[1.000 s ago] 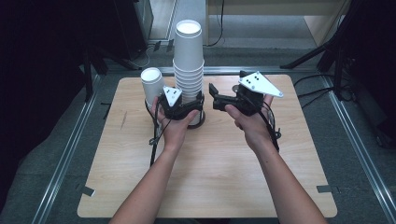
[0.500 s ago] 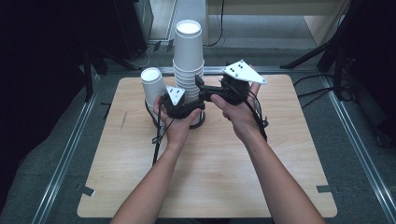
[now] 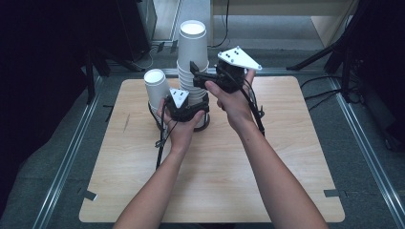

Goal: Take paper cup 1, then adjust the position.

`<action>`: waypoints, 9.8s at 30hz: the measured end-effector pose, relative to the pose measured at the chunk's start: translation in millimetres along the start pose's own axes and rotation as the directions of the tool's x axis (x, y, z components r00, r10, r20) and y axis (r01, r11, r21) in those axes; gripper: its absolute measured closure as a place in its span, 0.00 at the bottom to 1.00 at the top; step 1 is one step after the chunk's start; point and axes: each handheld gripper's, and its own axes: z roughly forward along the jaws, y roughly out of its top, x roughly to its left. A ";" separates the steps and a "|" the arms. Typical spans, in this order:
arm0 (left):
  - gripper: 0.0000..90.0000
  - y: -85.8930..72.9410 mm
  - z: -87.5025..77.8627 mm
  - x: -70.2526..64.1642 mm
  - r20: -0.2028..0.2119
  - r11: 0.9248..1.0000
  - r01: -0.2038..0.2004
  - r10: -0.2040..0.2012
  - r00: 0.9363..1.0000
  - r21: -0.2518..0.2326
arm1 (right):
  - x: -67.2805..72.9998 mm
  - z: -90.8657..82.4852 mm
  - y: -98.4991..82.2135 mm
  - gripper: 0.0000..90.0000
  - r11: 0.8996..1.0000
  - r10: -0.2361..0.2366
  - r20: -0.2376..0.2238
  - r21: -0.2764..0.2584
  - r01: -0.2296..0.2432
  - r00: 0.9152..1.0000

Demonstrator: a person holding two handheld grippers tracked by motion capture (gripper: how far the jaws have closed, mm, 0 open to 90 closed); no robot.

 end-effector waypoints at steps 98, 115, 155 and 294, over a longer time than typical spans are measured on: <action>0.01 -10.4 -26.7 9.1 0.078 0.999 -0.016 0.019 0.997 -0.042 | 33.5 8.9 71.9 0.20 0.977 0.000 0.038 -0.212 0.008 0.999; 0.00 -19.9 -45.8 11.4 0.112 0.998 -0.034 0.039 0.993 -0.051 | 21.7 -11.3 87.5 0.20 0.966 0.008 0.054 -0.259 0.006 0.998; 0.00 -46.1 -95.9 28.2 0.117 0.996 -0.069 0.074 0.990 -0.047 | -35.1 -57.0 53.2 0.20 0.970 0.007 0.160 -0.241 0.032 0.987; 0.00 -28.4 -132.6 7.7 0.493 0.996 -0.086 0.065 0.868 0.020 | 20.1 -78.4 -186.9 0.18 0.432 -0.900 0.067 0.016 0.902 0.430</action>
